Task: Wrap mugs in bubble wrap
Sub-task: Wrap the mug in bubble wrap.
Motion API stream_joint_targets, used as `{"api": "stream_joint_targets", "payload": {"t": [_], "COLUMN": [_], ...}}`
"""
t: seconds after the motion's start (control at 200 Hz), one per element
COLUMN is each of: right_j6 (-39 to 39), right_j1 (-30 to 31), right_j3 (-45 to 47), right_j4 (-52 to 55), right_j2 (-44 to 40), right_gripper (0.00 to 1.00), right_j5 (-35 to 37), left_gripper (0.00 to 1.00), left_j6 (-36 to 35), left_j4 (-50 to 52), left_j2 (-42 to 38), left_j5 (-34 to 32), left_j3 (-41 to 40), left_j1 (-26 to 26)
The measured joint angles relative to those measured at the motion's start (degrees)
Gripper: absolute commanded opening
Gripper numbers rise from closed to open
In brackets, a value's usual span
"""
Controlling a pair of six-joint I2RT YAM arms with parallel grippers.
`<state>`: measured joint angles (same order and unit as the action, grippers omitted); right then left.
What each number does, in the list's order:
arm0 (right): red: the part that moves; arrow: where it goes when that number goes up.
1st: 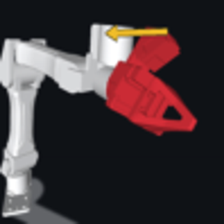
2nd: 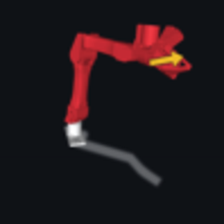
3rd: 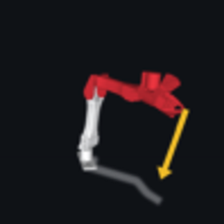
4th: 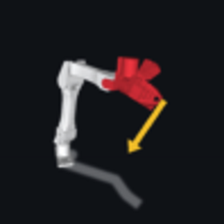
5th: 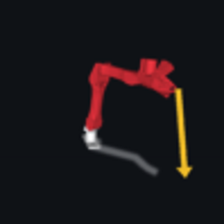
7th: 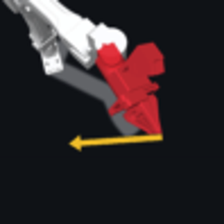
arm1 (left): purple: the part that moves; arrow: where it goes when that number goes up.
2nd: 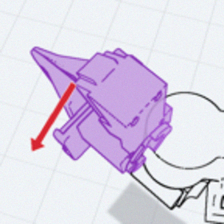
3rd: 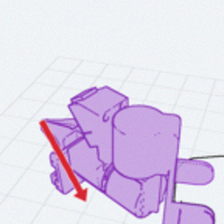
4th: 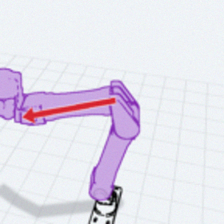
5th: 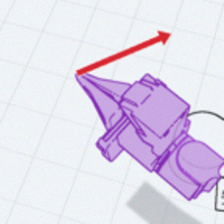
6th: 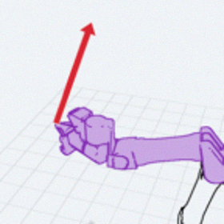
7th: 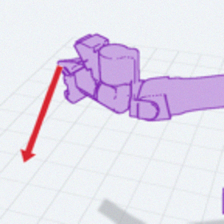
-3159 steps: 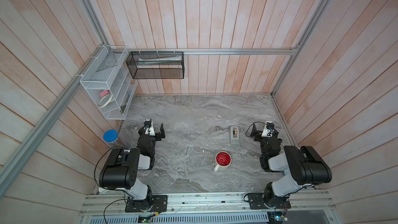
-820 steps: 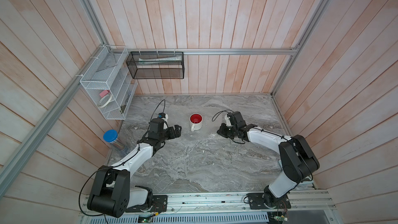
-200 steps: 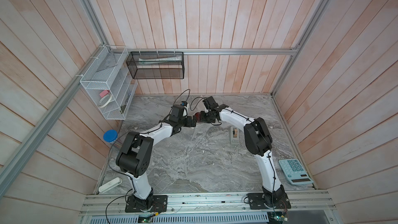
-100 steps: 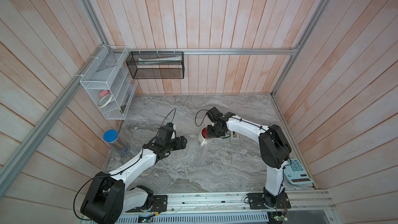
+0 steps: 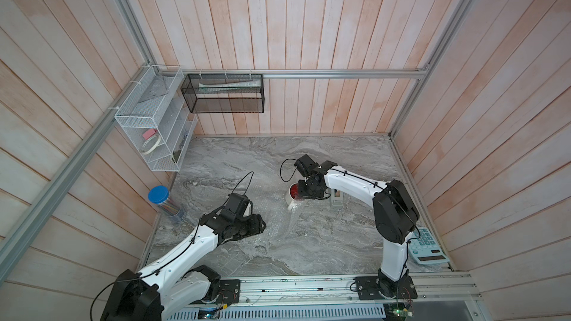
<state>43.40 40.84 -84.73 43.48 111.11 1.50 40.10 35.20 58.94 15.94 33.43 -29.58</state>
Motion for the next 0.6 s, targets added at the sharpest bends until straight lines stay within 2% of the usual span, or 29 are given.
{"api": "stream_joint_targets", "payload": {"t": [0.195,0.45,0.6], "right_j6": [2.3,3.6,3.6], "right_j1": [0.0,0.0,0.0], "right_j3": [0.0,0.0,0.0], "right_j4": [0.1,0.1,0.1], "right_j2": [0.0,0.0,0.0], "right_gripper": [0.00,0.05,0.06], "right_j5": [-0.1,0.0,-0.1], "left_gripper": [0.66,0.66,0.66], "left_j6": [4.3,6.5,6.5], "left_j4": [2.7,4.3,3.7], "left_j2": [1.0,3.7,6.2], "left_j5": [-0.1,-6.4,-7.7], "left_j3": [-1.4,-1.4,-1.3], "left_j1": [-5.7,-5.5,-4.1]}}
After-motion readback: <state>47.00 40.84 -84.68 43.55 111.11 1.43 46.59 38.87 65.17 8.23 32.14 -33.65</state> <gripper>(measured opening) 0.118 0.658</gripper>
